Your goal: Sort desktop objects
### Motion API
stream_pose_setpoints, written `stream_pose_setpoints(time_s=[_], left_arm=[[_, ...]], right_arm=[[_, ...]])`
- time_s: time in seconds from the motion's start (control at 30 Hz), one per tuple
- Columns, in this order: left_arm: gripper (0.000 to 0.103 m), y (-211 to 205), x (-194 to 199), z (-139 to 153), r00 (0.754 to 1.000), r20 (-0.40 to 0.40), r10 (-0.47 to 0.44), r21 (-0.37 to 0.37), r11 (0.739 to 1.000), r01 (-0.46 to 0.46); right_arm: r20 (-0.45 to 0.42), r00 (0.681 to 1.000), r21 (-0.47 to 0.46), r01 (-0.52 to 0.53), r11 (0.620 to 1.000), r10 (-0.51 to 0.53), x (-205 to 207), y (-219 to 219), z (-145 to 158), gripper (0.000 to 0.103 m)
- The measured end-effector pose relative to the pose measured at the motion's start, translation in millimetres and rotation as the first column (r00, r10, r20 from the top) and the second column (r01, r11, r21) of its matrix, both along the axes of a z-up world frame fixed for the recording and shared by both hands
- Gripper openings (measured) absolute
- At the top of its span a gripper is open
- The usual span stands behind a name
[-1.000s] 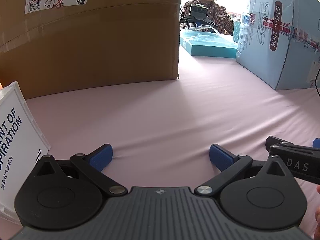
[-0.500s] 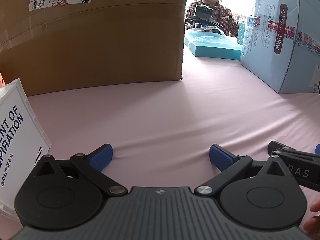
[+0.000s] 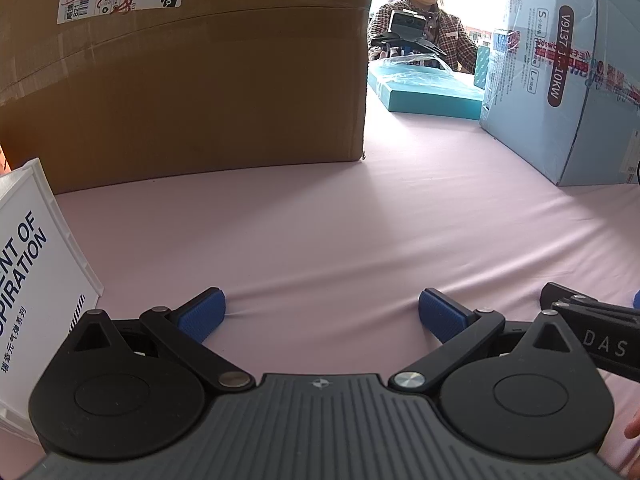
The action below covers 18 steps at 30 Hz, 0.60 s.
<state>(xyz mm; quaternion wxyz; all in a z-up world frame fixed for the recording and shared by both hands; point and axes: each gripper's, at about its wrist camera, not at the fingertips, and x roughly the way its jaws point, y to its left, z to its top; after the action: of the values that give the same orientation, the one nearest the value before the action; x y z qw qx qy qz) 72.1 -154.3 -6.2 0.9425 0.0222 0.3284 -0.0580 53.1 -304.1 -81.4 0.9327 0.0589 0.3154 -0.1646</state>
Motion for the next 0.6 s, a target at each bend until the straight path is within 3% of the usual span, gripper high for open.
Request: stream_pose_setpoints(time_s=[0.6], left_arm=[[0.103,0.8,-0.5,-1.1,1.0,0.002,-0.002,0.001,1.0,0.002]], right_arm=[[0.0,1.0,-0.003,0.005,1.0,-0.005,-3.5,0.4,0.0,0.103]])
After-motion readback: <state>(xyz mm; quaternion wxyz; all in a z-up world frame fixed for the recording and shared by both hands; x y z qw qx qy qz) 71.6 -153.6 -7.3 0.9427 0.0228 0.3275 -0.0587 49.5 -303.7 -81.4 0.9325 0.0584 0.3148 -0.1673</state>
